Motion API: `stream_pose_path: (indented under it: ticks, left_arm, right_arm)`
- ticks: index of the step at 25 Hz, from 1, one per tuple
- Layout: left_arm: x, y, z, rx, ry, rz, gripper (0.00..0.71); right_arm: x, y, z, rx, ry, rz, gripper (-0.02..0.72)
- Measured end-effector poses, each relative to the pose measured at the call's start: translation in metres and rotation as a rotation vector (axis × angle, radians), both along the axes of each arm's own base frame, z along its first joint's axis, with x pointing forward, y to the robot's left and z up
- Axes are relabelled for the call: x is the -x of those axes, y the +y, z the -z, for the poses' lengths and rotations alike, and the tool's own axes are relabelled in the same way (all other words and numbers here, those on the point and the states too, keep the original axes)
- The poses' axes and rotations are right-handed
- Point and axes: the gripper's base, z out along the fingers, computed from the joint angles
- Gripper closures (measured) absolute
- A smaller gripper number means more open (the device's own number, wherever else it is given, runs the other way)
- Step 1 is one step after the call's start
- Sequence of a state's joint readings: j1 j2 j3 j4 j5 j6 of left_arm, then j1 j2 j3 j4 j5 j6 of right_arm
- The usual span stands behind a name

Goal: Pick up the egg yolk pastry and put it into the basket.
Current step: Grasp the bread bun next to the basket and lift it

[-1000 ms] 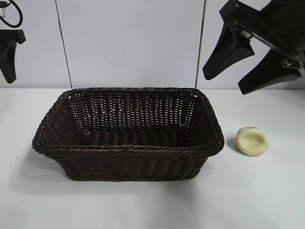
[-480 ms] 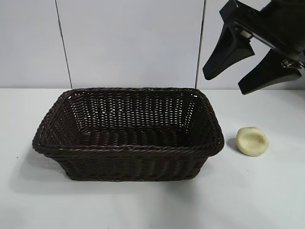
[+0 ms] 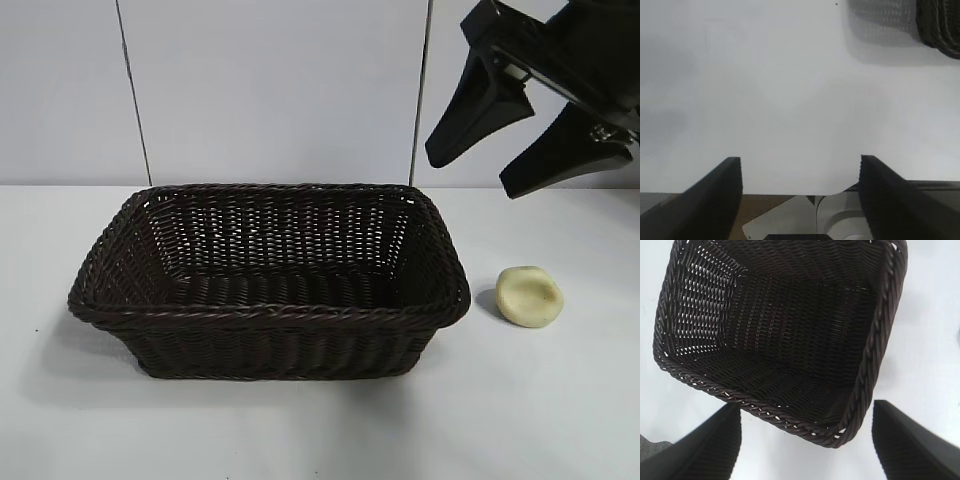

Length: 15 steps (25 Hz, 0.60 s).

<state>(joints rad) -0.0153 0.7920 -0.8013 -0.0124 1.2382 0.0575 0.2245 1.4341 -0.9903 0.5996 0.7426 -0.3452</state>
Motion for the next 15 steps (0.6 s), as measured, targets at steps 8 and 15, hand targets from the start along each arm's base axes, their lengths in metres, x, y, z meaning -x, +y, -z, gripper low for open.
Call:
stream_pose_path:
  ticks: [8, 15]
  left_arm:
    - [0.062, 0.001, 0.026, 0.005, -0.225, -0.001, 0.223]
    - [0.071, -0.003, 0.053, 0.050, -0.244, 0.003, 0.223]
  right_arm:
    - [0.001, 0.000, 0.000, 0.000, 0.008, -0.005, 0.175]
    - [0.001, 0.000, 0.000, 0.000, 0.009, -0.005, 0.175]
